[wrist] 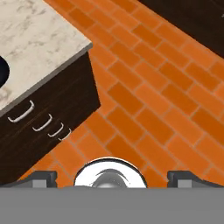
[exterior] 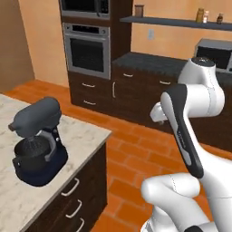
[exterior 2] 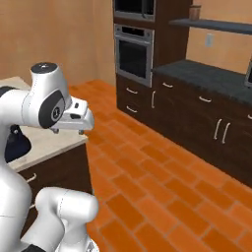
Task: Navigate to the stand mixer.
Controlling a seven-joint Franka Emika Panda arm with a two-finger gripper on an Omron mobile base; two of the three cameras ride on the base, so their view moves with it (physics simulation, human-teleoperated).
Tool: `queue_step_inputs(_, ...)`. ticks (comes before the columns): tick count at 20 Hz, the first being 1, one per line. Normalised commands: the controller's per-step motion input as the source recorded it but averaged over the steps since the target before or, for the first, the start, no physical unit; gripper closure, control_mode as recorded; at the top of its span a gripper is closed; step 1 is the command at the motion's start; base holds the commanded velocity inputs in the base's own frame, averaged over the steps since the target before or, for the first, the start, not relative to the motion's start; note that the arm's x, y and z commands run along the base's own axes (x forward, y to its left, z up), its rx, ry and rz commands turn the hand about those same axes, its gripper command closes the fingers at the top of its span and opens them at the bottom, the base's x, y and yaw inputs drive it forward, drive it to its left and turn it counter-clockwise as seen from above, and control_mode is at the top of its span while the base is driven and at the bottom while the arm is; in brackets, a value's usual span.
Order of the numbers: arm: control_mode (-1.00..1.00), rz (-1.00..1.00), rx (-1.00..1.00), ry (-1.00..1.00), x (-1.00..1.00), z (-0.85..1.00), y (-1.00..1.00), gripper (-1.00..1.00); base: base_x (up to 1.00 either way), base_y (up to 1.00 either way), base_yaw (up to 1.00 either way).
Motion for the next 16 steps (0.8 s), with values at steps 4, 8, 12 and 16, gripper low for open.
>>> queue_step_inputs(4, 1.0, 0.0, 0.0, 0.0, 0.0, 0.0, 0.0, -1.0, -0.19, 0.19, 0.88)
queue_step_inputs(8, 1.0, 0.0, 0.0, 0.0, 0.0, 0.0, 0.0, -1.0, -0.14, 0.21, 0.92)
queue_step_inputs(12, 1.0, 0.0, 0.0, 0.0, 0.0, 0.0, 0.0, -1.0, -0.12, 0.19, 0.93)
queue_step_inputs(16, 1.0, 0.0, 0.0, 0.0, 0.0, 0.0, 0.0, -1.0, 0.01, 0.03, 0.36)
